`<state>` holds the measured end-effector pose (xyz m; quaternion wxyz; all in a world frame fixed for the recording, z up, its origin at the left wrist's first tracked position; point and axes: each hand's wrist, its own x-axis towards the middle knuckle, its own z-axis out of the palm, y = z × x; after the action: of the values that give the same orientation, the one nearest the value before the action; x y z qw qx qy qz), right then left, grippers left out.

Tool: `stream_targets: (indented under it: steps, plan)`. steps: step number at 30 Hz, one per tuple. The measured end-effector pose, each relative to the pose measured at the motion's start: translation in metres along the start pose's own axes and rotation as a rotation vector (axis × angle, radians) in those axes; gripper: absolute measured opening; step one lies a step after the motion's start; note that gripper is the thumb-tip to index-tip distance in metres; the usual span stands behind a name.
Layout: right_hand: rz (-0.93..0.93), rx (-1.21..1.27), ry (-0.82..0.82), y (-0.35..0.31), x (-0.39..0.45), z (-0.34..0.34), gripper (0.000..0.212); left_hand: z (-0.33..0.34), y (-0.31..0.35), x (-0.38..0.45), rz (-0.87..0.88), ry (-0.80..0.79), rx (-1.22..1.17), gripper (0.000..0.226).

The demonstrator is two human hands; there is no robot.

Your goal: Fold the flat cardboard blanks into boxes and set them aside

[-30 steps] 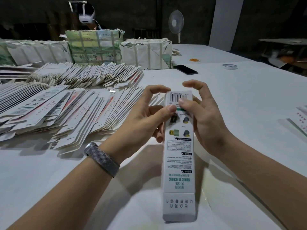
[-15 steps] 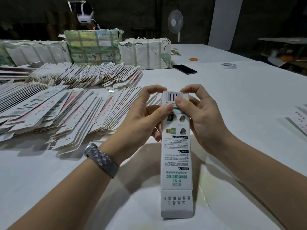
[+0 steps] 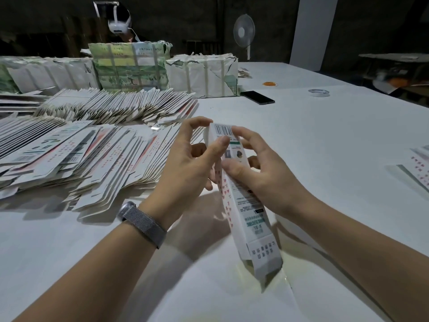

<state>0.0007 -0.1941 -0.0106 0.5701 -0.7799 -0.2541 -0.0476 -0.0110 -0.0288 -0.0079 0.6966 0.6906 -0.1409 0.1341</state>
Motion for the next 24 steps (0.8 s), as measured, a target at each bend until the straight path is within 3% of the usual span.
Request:
stream_targets:
  steps: [4,10,14,17,20,24]
  plan:
    - [0.013,-0.070,-0.016,-0.001,-0.002,-0.001,0.079,0.001,-0.003,0.000,0.008,0.007,0.080,0.048]
    - [0.046,-0.010,0.092,-0.002,0.002,-0.005,0.063,0.006,-0.011,-0.004,0.146,-0.071,0.216,0.042]
    - [0.000,-0.160,0.183,-0.012,0.006,-0.021,0.062,0.006,-0.012,-0.006,0.206,-0.058,0.327,0.046]
    - [0.070,-0.206,0.247,-0.023,0.010,-0.048,0.060,0.004,-0.009,-0.005,0.240,-0.017,0.330,0.044]
    - [0.124,-0.490,0.238,-0.028,-0.007,-0.082,0.068,0.006,-0.008,-0.006,0.300,-0.040,0.403,0.038]
    - [0.281,-0.899,0.228,-0.028,-0.044,-0.149,0.070,0.012,-0.002,-0.012,0.390,-0.135,0.561,0.051]
